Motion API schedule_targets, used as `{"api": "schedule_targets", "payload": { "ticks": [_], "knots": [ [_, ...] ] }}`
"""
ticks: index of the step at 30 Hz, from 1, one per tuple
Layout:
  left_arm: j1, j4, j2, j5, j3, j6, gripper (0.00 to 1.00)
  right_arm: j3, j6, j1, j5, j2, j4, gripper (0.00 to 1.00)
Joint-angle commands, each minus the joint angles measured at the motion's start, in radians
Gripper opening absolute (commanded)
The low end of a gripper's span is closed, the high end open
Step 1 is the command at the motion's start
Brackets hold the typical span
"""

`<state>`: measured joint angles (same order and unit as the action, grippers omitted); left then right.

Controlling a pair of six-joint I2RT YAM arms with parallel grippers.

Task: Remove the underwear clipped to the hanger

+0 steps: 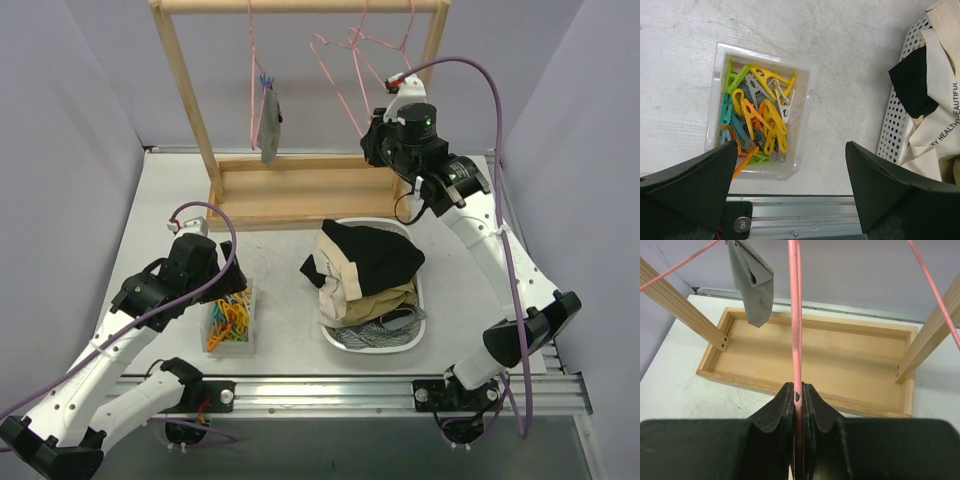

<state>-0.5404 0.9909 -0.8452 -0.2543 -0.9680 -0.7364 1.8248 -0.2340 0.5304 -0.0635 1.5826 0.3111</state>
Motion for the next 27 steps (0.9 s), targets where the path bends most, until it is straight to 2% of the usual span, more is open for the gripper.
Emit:
{"api": "schedule_targets", "payload": {
  "ticks": [1, 3, 4, 6, 7, 10, 14, 19, 22, 27],
  "knots": [
    [0.007, -0.029, 0.009, 0.013, -0.052, 0.019, 0.97, -0.035, -0.019, -0.001, -0.015, -0.082, -0.023, 0.08],
    [0.005, -0.028, 0.008, 0.013, -0.061, 0.02, 0.97, -0.073, -0.015, 0.006, -0.013, -0.13, -0.024, 0.34],
    [0.005, -0.029, 0.014, 0.012, -0.066, 0.02, 0.97, -0.087, -0.01, 0.02, -0.021, -0.148, -0.024, 0.53],
    [0.007, -0.029, 0.018, 0.001, -0.08, 0.022, 0.97, -0.137, -0.001, 0.04, -0.061, -0.222, -0.023, 0.68],
    [0.007, -0.035, 0.026, -0.003, -0.083, 0.025, 0.97, -0.156, 0.005, 0.061, -0.074, -0.246, -0.024, 0.81],
    [0.008, -0.047, 0.031, -0.022, -0.1, 0.032, 0.97, -0.237, 0.015, 0.086, -0.09, -0.34, -0.018, 0.96],
    [0.01, -0.063, 0.028, -0.036, -0.11, 0.04, 0.97, -0.358, -0.004, 0.156, -0.102, -0.447, 0.02, 0.97],
    [0.011, -0.089, 0.026, -0.039, -0.106, 0.042, 0.97, -0.64, -0.088, 0.236, -0.134, -0.536, 0.023, 0.93],
    [0.013, -0.109, 0.028, -0.048, -0.1, 0.043, 0.97, -0.744, -0.142, 0.282, -0.105, -0.544, -0.052, 0.93],
    [0.013, -0.136, 0.028, -0.074, -0.095, 0.043, 0.97, -0.751, -0.107, 0.408, -0.183, -0.48, -0.256, 0.95]
  ]
}}
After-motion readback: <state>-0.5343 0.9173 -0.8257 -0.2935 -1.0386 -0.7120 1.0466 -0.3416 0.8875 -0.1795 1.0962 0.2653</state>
